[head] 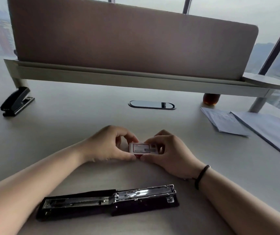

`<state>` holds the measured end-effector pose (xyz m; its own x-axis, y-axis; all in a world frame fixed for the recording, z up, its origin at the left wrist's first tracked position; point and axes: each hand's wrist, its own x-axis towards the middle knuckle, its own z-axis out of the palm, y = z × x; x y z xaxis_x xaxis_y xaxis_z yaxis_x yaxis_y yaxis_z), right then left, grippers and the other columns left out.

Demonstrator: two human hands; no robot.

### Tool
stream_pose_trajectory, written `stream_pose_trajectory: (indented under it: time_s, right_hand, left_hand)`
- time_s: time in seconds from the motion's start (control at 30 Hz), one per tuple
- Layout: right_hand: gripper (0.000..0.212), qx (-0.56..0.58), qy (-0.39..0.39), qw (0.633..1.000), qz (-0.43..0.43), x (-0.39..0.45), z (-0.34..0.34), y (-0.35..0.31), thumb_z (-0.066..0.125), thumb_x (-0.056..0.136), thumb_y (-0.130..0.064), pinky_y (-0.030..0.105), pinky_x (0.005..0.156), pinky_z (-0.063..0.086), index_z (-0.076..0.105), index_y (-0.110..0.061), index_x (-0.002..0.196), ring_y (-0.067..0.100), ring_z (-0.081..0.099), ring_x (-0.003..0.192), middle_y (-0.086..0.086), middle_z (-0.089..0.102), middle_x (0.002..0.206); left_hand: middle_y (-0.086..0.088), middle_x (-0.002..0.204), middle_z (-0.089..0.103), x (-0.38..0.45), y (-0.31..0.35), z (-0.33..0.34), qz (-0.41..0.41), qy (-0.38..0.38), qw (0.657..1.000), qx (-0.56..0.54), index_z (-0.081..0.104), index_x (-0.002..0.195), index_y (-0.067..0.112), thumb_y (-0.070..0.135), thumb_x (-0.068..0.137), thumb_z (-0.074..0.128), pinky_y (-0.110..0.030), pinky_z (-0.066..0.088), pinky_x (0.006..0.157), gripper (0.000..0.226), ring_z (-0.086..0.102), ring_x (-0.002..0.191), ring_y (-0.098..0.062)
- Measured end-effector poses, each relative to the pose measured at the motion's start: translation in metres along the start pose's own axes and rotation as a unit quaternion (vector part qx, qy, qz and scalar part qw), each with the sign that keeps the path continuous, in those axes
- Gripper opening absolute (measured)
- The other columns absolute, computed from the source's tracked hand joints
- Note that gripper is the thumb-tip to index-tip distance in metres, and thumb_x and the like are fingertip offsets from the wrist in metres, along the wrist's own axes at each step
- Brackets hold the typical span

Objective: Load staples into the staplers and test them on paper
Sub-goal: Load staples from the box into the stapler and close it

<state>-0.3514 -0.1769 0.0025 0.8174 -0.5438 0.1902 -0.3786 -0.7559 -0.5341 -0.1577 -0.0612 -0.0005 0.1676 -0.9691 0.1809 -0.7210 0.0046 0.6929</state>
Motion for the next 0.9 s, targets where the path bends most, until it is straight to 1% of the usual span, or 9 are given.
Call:
stream_pose_trajectory:
  time_s: [0.07, 0.2, 0.27, 0.37, 0.5, 0.6, 0.7, 0.77, 0.9]
  right_hand:
    - [0.043, -0.006, 0.002, 1.0, -0.008, 0.002, 0.001, 0.001, 0.077, 0.071, -0.05, 0.018, 0.069, 0.042, 0.073, -0.029, 0.108, 0.001, 0.057, 0.077, -0.013, 0.059, 0.098]
    - [0.041, -0.014, -0.003, 1.0, -0.023, 0.006, 0.0, 0.003, 0.076, 0.073, -0.049, 0.013, 0.064, 0.04, 0.071, -0.029, 0.108, 0.001, 0.057, 0.075, -0.012, 0.061, 0.096]
    - [0.037, -0.01, -0.01, 0.999, -0.032, 0.007, -0.003, 0.005, 0.076, 0.074, -0.048, 0.011, 0.063, 0.041, 0.071, -0.03, 0.107, 0.001, 0.057, 0.074, -0.013, 0.061, 0.096]
    - [0.035, -0.006, -0.021, 0.999, -0.04, 0.007, -0.007, 0.011, 0.075, 0.076, -0.049, 0.009, 0.066, 0.043, 0.07, -0.034, 0.106, -0.001, 0.058, 0.079, -0.014, 0.06, 0.098]
    - [0.034, -0.003, -0.014, 0.999, -0.036, 0.007, -0.01, 0.017, 0.076, 0.075, -0.048, 0.007, 0.066, 0.042, 0.071, -0.033, 0.105, -0.001, 0.06, 0.08, -0.014, 0.061, 0.099]
    - [0.034, 0.002, -0.012, 0.999, -0.038, 0.008, -0.009, 0.017, 0.077, 0.074, -0.048, 0.007, 0.065, 0.041, 0.072, -0.032, 0.104, -0.001, 0.059, 0.081, -0.014, 0.06, 0.101]
    - [0.034, 0.006, -0.016, 0.999, -0.038, 0.008, -0.009, 0.018, 0.077, 0.074, -0.048, 0.008, 0.066, 0.042, 0.072, -0.032, 0.104, 0.0, 0.06, 0.081, -0.013, 0.06, 0.102]
    - [0.033, 0.006, -0.016, 0.999, -0.038, 0.008, -0.009, 0.018, 0.077, 0.074, -0.048, 0.009, 0.066, 0.042, 0.072, -0.033, 0.103, 0.0, 0.06, 0.081, -0.014, 0.06, 0.101]
    - [0.033, 0.013, -0.013, 0.999, -0.036, 0.008, -0.009, 0.018, 0.078, 0.073, -0.048, 0.011, 0.068, 0.045, 0.073, -0.032, 0.103, 0.0, 0.061, 0.081, -0.014, 0.06, 0.101]
  left_hand:
    - [-0.002, 0.068, 0.062, 0.0, 0.0, -0.002, -0.003, 0.002, 1.0, -0.01, 0.075, 0.098, 0.029, 0.027, 0.063, 0.091, -0.021, 0.037, 0.053, 0.038, 0.044, 0.054, -0.002]
    - [0.01, 0.081, 0.073, 0.001, -0.003, -0.005, -0.005, 0.002, 0.999, -0.045, 0.075, 0.097, 0.025, 0.023, 0.06, 0.093, -0.02, 0.041, 0.054, 0.042, 0.046, 0.056, -0.004]
    - [0.01, 0.083, 0.074, 0.001, -0.005, -0.008, -0.008, -0.004, 0.998, -0.062, 0.075, 0.095, 0.024, 0.021, 0.06, 0.093, -0.023, 0.042, 0.054, 0.039, 0.047, 0.055, -0.006]
    - [0.0, 0.082, 0.071, 0.001, -0.009, -0.012, -0.013, -0.018, 0.996, -0.082, 0.073, 0.094, 0.023, 0.014, 0.063, 0.09, -0.028, 0.047, 0.059, 0.036, 0.054, 0.06, -0.009]
    - [0.004, 0.082, 0.067, 0.0, -0.013, -0.019, -0.008, -0.036, 0.995, -0.093, 0.072, 0.095, 0.021, 0.01, 0.067, 0.084, -0.025, 0.049, 0.064, 0.033, 0.057, 0.067, -0.009]
    - [0.001, 0.076, 0.066, 0.0, -0.015, -0.022, -0.002, -0.042, 0.995, -0.088, 0.071, 0.089, 0.017, 0.009, 0.069, 0.078, -0.03, 0.047, 0.065, 0.023, 0.057, 0.069, -0.015]
    - [0.003, 0.071, 0.065, 0.0, -0.014, -0.023, 0.005, -0.03, 0.995, -0.093, 0.069, 0.078, 0.016, 0.009, 0.07, 0.071, -0.03, 0.045, 0.061, 0.012, 0.055, 0.066, -0.016]
    - [-0.003, 0.071, 0.066, 0.001, -0.014, -0.023, 0.005, -0.022, 0.996, -0.089, 0.068, 0.073, 0.015, 0.012, 0.068, 0.069, -0.032, 0.045, 0.061, 0.006, 0.056, 0.065, -0.018]
    - [-0.012, 0.072, 0.07, 0.001, -0.014, -0.021, 0.007, 0.005, 0.996, -0.089, 0.069, 0.074, 0.005, 0.001, 0.074, 0.073, -0.034, 0.05, 0.063, 0.006, 0.061, 0.065, -0.017]
